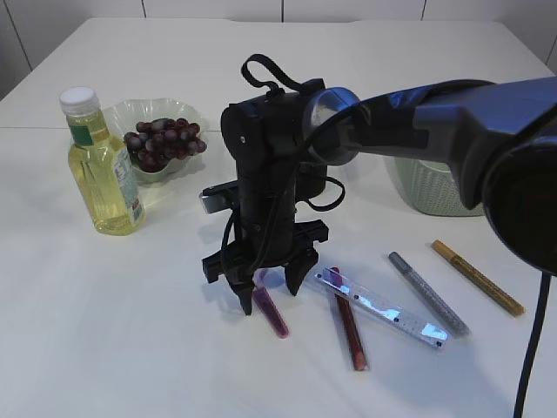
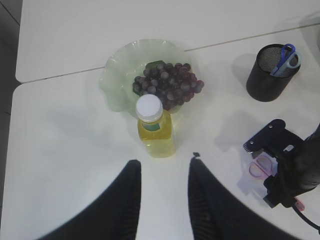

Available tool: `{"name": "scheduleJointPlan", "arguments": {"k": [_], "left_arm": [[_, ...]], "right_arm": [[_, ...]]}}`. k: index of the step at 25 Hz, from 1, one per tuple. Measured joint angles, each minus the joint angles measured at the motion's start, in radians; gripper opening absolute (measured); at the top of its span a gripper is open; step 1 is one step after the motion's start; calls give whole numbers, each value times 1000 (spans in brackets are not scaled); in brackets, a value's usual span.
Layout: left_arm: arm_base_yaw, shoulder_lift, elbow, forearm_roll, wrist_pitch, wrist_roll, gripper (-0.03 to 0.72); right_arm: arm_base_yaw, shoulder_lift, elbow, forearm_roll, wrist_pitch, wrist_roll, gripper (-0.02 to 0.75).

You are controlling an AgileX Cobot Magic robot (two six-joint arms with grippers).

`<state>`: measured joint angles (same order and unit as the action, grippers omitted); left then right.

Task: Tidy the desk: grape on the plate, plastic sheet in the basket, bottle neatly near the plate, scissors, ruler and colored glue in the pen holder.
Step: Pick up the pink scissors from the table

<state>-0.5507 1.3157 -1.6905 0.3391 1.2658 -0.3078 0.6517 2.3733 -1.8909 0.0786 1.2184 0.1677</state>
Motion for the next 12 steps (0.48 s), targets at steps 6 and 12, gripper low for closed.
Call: {"name": "scheduleJointPlan", "arguments": {"k": [6,12], "left_arm": [[0,0,0,0,0,0,240],[0,0,0,0,0,0,240]], "right_arm": [[0,0,0,-2,0,0,557],[0,0,0,-22,0,0,557]]}}
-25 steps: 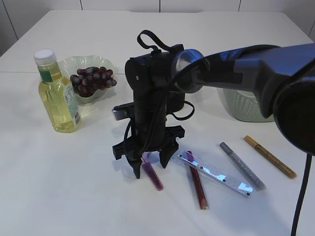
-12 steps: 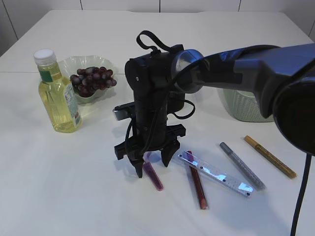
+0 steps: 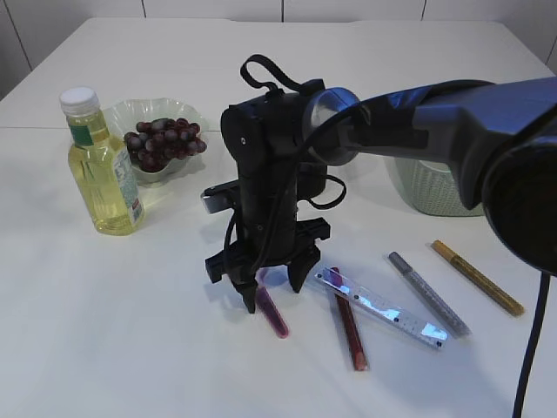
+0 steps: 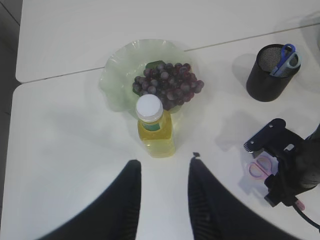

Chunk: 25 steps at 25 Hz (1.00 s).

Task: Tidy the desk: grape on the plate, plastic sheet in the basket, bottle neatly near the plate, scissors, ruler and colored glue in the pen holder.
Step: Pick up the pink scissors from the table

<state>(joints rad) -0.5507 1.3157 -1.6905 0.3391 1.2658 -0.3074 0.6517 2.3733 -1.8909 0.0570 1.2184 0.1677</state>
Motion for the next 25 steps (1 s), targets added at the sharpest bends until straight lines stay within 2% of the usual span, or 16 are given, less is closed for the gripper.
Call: {"name": "scheduleJointPlan", "arguments": {"k": [19,25], "left_arm": [[0,0,0,0,0,2,239],[0,0,0,0,0,2,240]], "right_arm": [[0,8,-6,-12,2,0,552],[0,8,-6,-11,2,1,430]]}}
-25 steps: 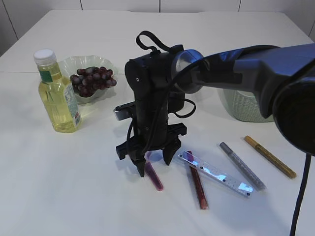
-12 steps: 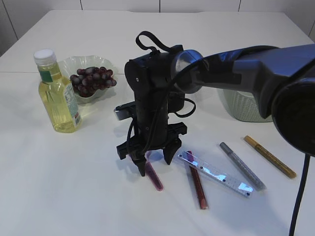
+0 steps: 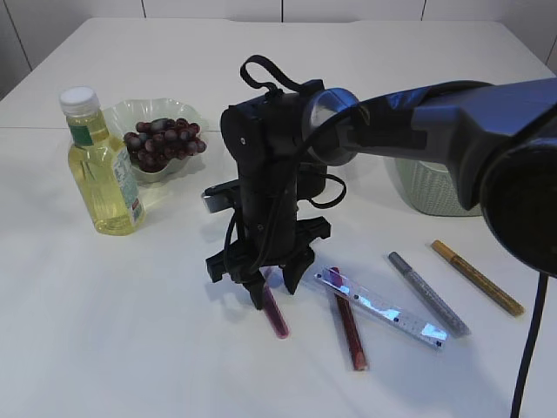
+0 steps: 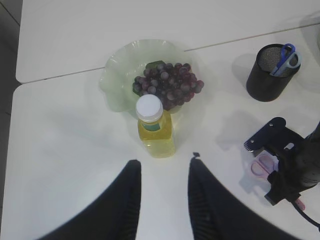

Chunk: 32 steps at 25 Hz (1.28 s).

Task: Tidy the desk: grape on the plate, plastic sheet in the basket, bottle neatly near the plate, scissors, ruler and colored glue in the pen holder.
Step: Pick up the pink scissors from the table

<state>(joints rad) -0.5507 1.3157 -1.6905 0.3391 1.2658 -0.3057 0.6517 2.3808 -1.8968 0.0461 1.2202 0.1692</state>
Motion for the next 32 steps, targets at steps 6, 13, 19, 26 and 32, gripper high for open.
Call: {"name": "scheduleJointPlan", "arguments": {"k": [6,13,19,26,32], "left_arm": [[0,0,0,0,0,6,240],[0,0,0,0,0,10,240],[0,2,0,0,0,10,240],[0,2,0,0,0,16,240],[0,2,0,0,0,20,239]], "right_arm": [[0,0,-2,31,0,0,383],[0,2,-4,35,0,5,322],[0,2,-4,26,0,5,307],[0,2,-4,15,0,5,255],[0,2,-4,10,0,5,213]]}}
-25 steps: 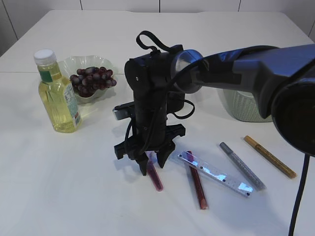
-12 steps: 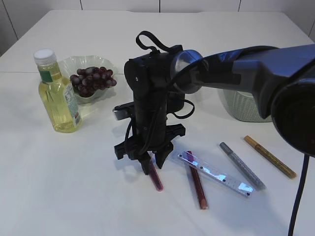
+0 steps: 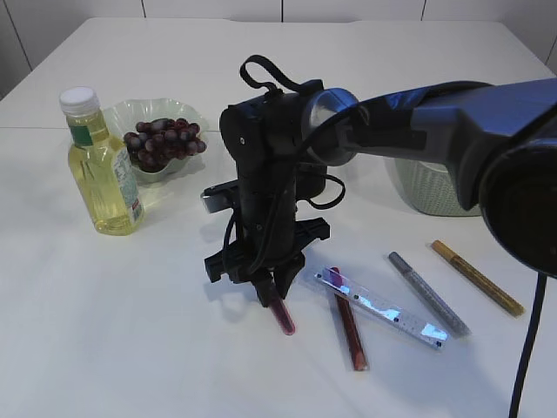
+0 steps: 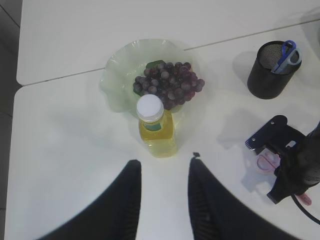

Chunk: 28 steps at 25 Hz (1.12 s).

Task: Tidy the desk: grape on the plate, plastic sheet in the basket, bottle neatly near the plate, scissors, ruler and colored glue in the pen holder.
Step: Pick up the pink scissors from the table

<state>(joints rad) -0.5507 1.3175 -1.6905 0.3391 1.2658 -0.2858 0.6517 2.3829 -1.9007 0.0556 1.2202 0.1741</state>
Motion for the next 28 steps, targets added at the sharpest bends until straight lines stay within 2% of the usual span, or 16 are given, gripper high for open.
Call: {"name": "scheduleJointPlan", "arguments": {"k": [28], "left_arm": [[0,0,0,0,0,2,239]], "right_arm": [[0,0,0,-13,0,21,198]]}}
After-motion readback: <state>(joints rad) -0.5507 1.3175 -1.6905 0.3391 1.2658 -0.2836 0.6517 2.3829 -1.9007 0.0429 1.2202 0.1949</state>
